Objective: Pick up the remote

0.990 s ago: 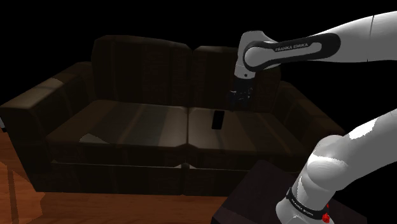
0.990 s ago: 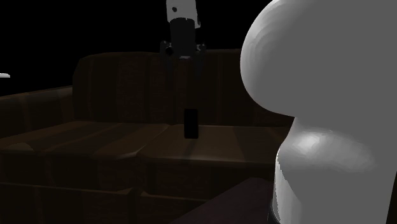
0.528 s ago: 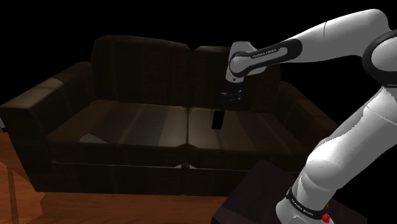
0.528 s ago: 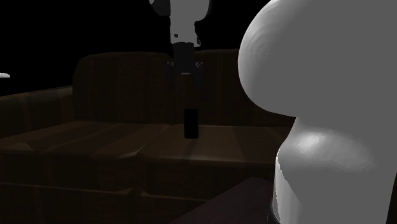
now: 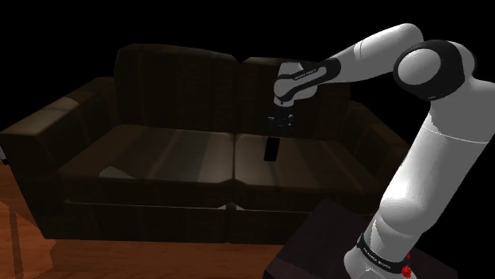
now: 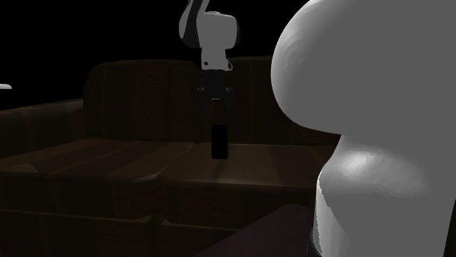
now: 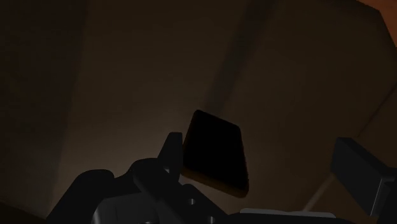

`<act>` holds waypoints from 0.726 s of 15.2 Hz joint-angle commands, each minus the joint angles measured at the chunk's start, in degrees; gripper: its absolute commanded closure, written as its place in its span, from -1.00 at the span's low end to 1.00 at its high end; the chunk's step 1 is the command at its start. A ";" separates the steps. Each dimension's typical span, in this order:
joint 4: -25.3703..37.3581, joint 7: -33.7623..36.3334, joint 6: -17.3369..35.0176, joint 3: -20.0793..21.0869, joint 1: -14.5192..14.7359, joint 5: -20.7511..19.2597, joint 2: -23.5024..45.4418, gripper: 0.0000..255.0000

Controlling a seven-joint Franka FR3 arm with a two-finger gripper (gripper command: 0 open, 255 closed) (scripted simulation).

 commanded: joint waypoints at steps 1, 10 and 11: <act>3.01 -0.44 1.30 -0.76 -0.84 0.71 3.93 -1.00; 7.57 -0.84 5.92 -1.46 -2.27 2.51 12.62 -1.00; 7.28 -0.87 6.59 -1.44 -2.29 2.58 13.01 -1.00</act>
